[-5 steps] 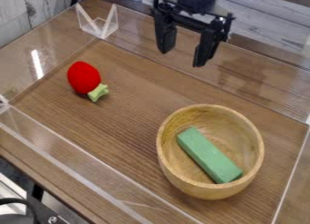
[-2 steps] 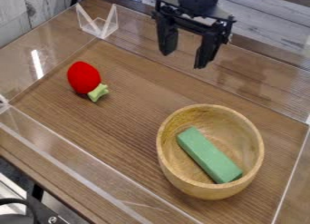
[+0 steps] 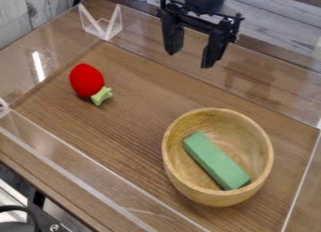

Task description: Move the red object to the right side of the table

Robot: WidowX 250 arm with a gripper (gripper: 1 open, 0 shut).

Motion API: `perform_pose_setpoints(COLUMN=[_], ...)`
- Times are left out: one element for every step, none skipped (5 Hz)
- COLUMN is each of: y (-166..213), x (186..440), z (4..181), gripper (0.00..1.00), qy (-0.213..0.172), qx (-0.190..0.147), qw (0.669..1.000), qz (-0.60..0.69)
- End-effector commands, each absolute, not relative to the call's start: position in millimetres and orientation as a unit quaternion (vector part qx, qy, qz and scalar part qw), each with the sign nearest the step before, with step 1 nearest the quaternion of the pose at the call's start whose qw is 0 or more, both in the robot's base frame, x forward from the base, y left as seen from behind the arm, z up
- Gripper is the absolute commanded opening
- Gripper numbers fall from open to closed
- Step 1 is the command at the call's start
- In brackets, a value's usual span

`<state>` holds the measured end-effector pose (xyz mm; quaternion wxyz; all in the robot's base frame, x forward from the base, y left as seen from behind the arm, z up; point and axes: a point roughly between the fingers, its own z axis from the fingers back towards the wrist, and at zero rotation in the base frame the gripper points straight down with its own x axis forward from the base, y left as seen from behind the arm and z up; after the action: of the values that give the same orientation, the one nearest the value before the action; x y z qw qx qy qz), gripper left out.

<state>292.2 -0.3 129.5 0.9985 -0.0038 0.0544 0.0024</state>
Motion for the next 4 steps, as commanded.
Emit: perform_pose_setpoints(y=[3, 2, 1, -1], x=[294, 292, 289, 287], z=[158.1, 156.8, 152.2, 147.8], gripper=[1.0, 1.0, 1.0, 1.0], qy=[0.008, 0.015, 0.024, 0.034], qx=[-0.005, -0.004, -0.002, 0.0], qw=[1.0, 1.0, 1.0, 0.999], qz=[0.012, 0.013, 0.013, 0.012])
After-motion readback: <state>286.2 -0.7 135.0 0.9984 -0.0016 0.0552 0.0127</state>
